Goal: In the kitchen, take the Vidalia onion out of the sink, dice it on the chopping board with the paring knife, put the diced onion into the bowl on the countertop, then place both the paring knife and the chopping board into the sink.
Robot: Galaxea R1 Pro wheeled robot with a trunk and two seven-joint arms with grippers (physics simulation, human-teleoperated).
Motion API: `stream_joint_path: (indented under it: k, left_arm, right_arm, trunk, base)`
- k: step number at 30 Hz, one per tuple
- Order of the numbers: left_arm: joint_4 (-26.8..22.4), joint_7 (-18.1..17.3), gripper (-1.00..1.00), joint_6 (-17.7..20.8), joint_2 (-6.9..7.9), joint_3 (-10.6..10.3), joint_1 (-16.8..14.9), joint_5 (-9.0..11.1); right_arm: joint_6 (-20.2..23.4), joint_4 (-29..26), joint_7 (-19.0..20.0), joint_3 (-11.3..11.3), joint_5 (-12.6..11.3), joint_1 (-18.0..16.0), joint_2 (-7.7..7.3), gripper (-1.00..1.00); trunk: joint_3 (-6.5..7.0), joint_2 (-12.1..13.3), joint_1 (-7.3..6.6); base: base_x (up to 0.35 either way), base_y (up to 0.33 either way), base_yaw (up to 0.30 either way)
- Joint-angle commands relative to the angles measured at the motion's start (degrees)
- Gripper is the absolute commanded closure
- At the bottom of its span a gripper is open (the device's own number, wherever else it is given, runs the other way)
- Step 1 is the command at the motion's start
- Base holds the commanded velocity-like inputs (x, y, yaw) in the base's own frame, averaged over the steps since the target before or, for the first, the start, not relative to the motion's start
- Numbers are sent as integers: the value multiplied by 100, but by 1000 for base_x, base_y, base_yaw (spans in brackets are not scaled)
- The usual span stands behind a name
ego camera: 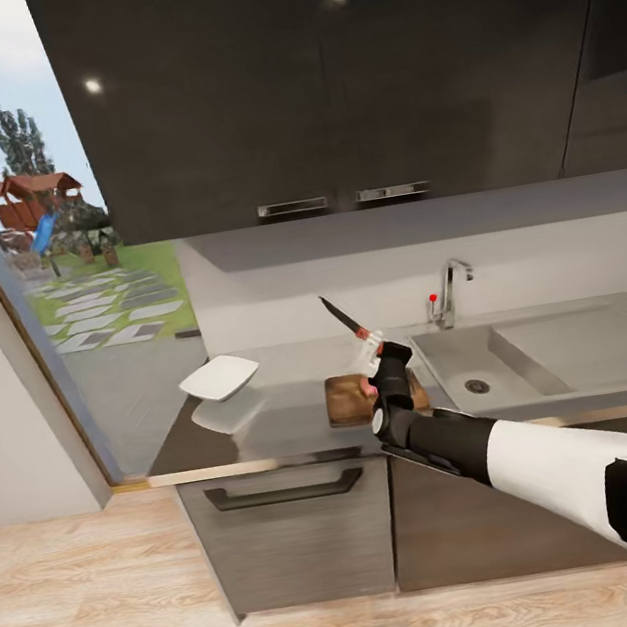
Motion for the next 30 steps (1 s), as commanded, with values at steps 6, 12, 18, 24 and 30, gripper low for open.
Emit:
stream_joint_path:
  k: [6, 12, 18, 24, 30]
  left_arm:
    - [30, 8, -100, -47, -17, -22, -14, 44]
    - [30, 15, -100, -43, -40, -22, -14, 44]
    - [30, 12, -100, -18, -56, -15, -14, 44]
    - [30, 8, -100, -21, -57, -13, -14, 44]
    - [30, 8, -100, -27, -57, -13, -14, 44]
  right_arm:
    - [-144, -25, -40, 361, -12, -14, -8, 100]
    - [-292, -28, -74, 1078, 18, -13, -3, 100]
    - [-330, -17, -93, 1227, 35, -12, -24, 100]
    - [-509, -19, -225, 1254, 32, -11, -193, 100]
    - [-708, -50, -597, 1453, 4, -11, -292, 100]
  trunk:
    - [-10, -9, 2]
    - [-10, -9, 2]
    - [-10, -9, 2]
    - [-10, -9, 2]
    - [-10, -9, 2]
  base:
    - [0, -340, 0]
    - [0, -340, 0]
    - [0, -234, 0]
    - [0, -28, 0]
    - [0, -1, 0]
